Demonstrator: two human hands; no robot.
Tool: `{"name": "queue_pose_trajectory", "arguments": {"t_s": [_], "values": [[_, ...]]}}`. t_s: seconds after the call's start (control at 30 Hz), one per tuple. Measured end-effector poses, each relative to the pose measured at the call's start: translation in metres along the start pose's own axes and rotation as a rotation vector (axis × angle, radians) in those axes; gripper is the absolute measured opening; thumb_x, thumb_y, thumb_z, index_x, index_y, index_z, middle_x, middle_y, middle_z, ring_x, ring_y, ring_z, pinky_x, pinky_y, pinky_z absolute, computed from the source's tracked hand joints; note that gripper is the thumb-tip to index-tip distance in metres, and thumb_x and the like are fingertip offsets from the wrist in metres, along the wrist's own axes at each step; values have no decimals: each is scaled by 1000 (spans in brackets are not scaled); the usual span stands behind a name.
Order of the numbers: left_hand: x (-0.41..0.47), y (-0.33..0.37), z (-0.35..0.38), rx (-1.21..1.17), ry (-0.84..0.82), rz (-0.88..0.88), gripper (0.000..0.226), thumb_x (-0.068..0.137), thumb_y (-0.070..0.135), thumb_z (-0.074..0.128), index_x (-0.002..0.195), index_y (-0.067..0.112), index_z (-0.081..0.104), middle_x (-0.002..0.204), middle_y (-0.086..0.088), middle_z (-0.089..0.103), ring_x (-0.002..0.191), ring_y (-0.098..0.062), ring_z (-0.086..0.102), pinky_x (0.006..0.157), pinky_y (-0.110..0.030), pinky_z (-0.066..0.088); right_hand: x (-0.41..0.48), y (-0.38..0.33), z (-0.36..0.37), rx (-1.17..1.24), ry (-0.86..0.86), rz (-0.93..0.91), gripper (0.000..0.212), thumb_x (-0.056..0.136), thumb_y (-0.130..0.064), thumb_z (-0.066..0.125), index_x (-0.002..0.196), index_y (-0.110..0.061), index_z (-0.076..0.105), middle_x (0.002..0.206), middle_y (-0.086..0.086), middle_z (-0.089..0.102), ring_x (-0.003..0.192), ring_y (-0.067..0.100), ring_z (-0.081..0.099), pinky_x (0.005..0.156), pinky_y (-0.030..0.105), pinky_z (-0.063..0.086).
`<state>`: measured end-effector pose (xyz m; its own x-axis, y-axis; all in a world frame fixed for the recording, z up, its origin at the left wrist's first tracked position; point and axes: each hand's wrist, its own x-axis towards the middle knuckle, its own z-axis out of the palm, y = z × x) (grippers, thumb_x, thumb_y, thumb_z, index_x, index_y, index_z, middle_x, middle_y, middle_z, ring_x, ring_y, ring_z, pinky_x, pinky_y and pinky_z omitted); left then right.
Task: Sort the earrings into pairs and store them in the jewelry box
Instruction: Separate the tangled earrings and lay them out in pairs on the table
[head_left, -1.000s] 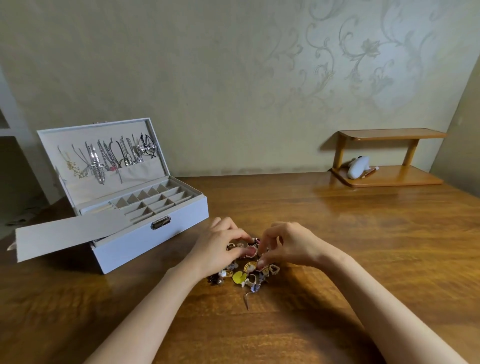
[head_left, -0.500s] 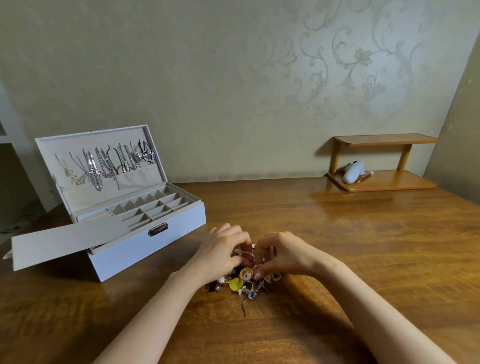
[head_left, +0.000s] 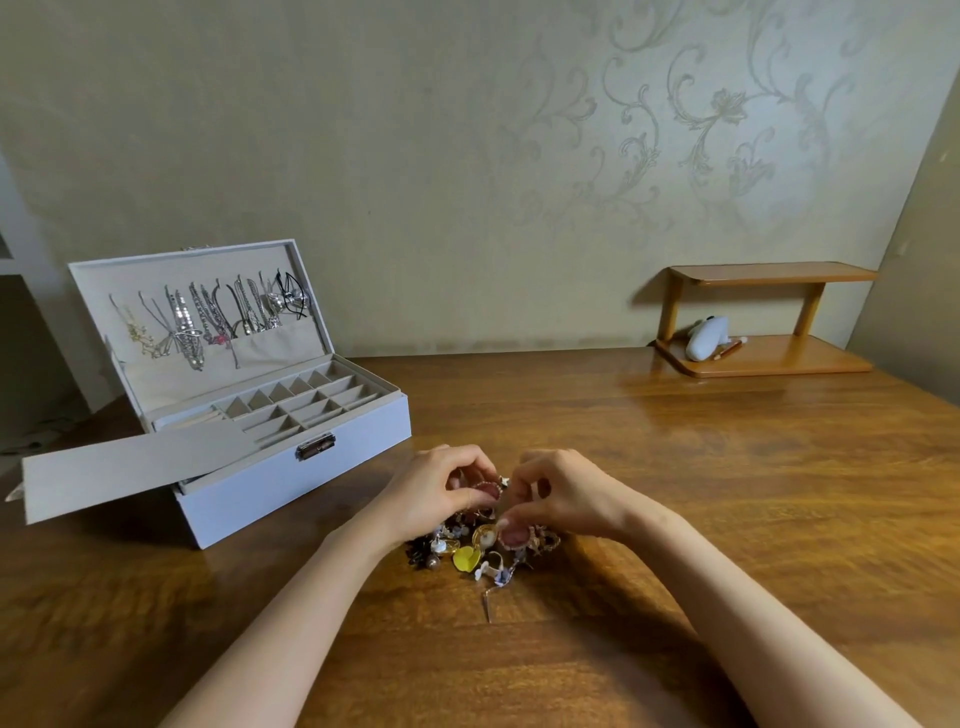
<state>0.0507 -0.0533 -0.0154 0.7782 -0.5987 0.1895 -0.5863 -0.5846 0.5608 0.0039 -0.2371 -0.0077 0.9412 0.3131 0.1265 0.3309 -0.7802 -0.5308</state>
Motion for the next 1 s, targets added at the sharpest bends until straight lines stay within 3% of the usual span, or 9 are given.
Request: {"name": "queue_pose_trajectory", "arguments": {"t_s": [0.17, 0.37, 0.47, 0.6, 0.7, 0.8, 0.87, 1.0], "values": [[-2, -2, 0, -96, 21, 8, 12, 82, 26, 68, 89, 26, 58, 87, 10, 61, 73, -2, 48, 63, -13, 37, -1, -1, -5, 119, 37, 13, 23, 77, -34, 73, 79, -12, 67, 73, -8, 61, 62, 1, 50, 55, 15, 38], [-1, -7, 0, -261, 50, -34, 15, 81, 27, 68, 86, 21, 55, 80, 7, 61, 77, -8, 56, 70, -21, 41, -1, -1, -2, 242, 70, 67, 23, 79, -25, 73, 77, -4, 63, 73, 7, 67, 59, 6, 53, 51, 18, 39], [-2, -7, 0, -343, 100, -33, 15, 82, 24, 69, 87, 17, 57, 78, 5, 64, 72, -1, 59, 68, -17, 43, -3, -1, -2, 375, 46, 85, 15, 81, -14, 71, 85, -3, 61, 73, 9, 67, 55, 9, 56, 47, 22, 43], [-2, -9, -2, -360, 153, -25, 16, 83, 21, 67, 98, 23, 62, 82, -3, 67, 72, 1, 58, 69, -12, 40, -6, -1, -8, 617, -15, 91, 22, 88, -5, 60, 110, -4, 60, 79, 11, 68, 61, 18, 64, 53, 24, 54], [2, -8, -4, -369, 200, -20, 12, 82, 17, 68, 93, 20, 66, 82, 4, 67, 77, 0, 61, 72, -11, 45, -6, 0, -16, 797, -56, 122, 25, 91, -1, 54, 115, -4, 60, 83, 11, 70, 71, 23, 70, 65, 28, 59], [17, -5, -9, -329, 157, -53, 8, 81, 17, 69, 86, 20, 63, 78, 7, 70, 72, 1, 65, 71, -12, 47, 0, 5, -24, 900, 34, 180, 18, 90, 1, 54, 106, 3, 62, 84, 14, 69, 75, 28, 71, 69, 33, 60], [34, -4, -11, -261, 126, -97, 9, 82, 18, 69, 82, 21, 60, 78, 4, 71, 73, -3, 66, 75, -20, 49, 6, 10, -28, 883, 141, 252, 9, 87, -1, 60, 94, 2, 63, 82, 16, 68, 72, 28, 71, 65, 34, 60], [70, -5, -7, -146, 81, -165, 12, 83, 14, 68, 79, 20, 57, 85, -4, 73, 77, -14, 68, 81, -32, 54, 26, 28, -25, 675, 343, 446, 11, 78, -9, 73, 75, -6, 63, 69, 7, 69, 56, 12, 61, 47, 17, 49]]}}
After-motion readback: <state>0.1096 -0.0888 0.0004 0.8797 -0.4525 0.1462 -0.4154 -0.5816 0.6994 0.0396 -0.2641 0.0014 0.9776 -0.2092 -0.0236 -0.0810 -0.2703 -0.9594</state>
